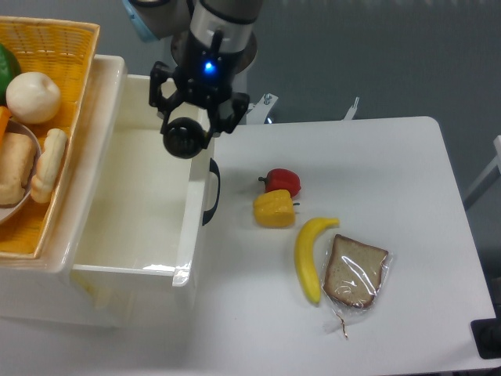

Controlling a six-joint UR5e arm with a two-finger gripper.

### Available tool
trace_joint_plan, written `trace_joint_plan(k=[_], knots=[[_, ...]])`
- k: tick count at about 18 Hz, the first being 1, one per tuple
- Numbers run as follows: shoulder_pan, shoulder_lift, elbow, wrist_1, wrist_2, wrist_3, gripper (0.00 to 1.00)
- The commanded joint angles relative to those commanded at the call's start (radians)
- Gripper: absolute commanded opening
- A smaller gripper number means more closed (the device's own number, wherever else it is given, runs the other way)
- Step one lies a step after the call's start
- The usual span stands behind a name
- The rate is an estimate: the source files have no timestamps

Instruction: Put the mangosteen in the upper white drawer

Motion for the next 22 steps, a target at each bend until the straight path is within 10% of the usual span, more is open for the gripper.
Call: trace_joint_plan(k=[10,17,22], knots=[[-0.023,-0.008,0.005,0.006,0.005,0.003,1.0],[-0.015,-0.012,0.008,0.023,0.027,0.029,1.0],[0.004,-0.043,0.018,0.107,0.283,0.037,1.0]])
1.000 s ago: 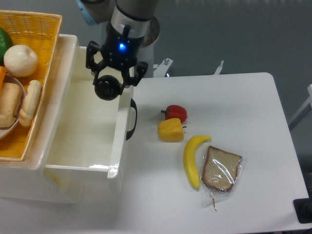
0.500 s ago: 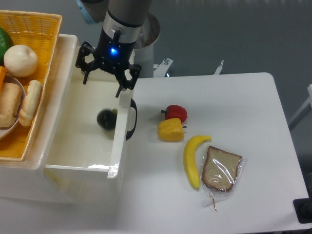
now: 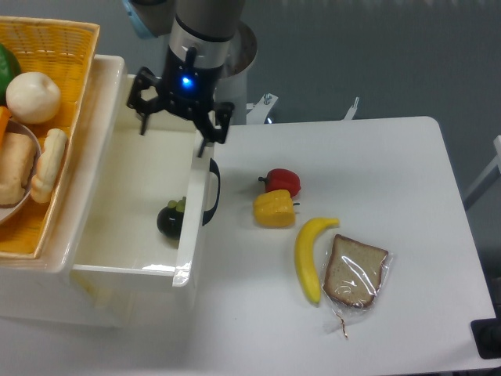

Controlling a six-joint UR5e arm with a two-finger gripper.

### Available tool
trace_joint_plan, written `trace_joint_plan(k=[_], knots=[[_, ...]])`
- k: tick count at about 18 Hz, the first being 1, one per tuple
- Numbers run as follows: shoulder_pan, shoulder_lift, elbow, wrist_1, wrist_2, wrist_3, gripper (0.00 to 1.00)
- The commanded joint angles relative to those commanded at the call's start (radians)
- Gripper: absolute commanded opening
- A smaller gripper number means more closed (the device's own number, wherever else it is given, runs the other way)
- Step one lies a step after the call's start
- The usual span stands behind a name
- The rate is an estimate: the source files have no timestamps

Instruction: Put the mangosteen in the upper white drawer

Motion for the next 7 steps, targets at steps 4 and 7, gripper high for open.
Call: trace_joint_plan(k=[4,7], knots=[[0.032,-0.038,0.005,0.039,0.095,0.031,1.0],[0.038,-0.06,0.011,0.039,0.129,0.055,1.0]])
